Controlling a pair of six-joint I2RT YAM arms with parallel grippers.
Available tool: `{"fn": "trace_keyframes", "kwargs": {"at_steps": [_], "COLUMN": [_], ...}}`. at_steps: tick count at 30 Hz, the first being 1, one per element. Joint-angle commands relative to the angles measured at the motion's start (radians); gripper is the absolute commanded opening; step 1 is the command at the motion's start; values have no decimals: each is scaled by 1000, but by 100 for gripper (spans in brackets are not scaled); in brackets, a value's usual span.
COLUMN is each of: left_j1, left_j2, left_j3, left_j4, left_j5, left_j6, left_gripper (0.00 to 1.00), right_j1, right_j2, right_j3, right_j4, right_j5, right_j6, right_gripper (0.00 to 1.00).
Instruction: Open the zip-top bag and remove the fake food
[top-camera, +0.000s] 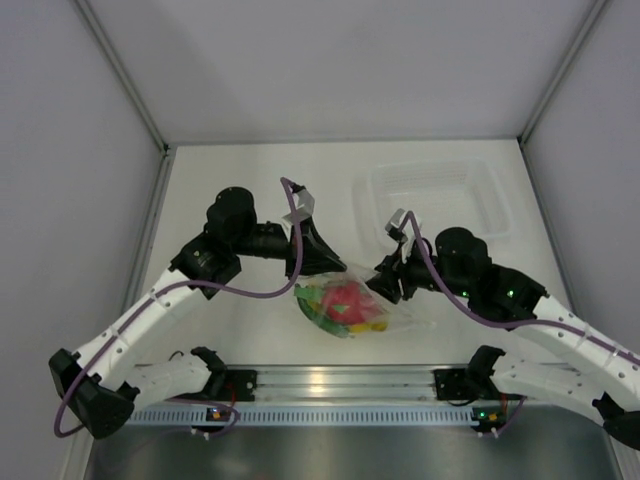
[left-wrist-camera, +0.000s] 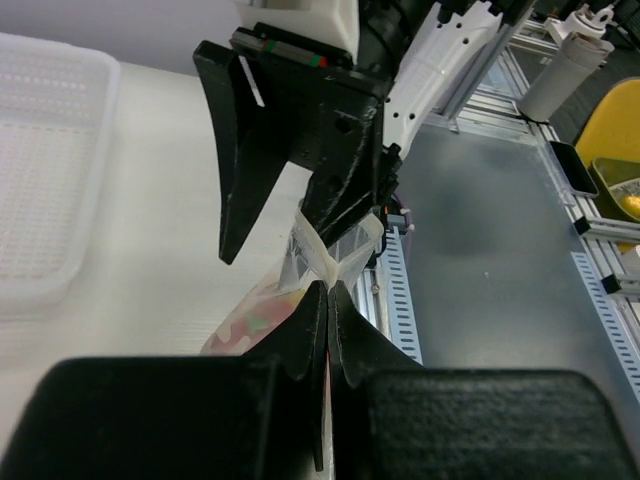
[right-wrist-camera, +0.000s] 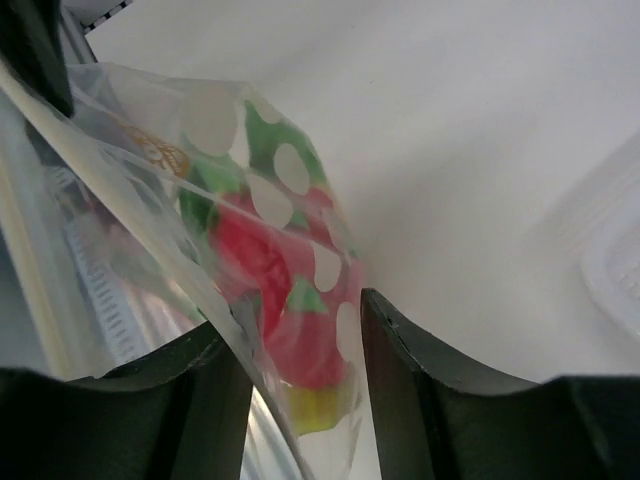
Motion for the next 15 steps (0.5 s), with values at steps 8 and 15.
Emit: {"fn": "trace_keyframes", "kwargs": {"at_steps": [8,15], "left_j1": [112,155], "left_j2": [76,205], "left_j3": [105,228], "left_j4": [124,-42], "left_j5": [155,-209], "left_j6": [-13,-39], "left_gripper": [0,0], "right_j1": [-12,1], "right_j2": [3,14], "right_j3": [6,17], "right_j4": [50,91], "right_j5": [4,229], "right_j6": [31,300], "right_gripper": [0,0]}}
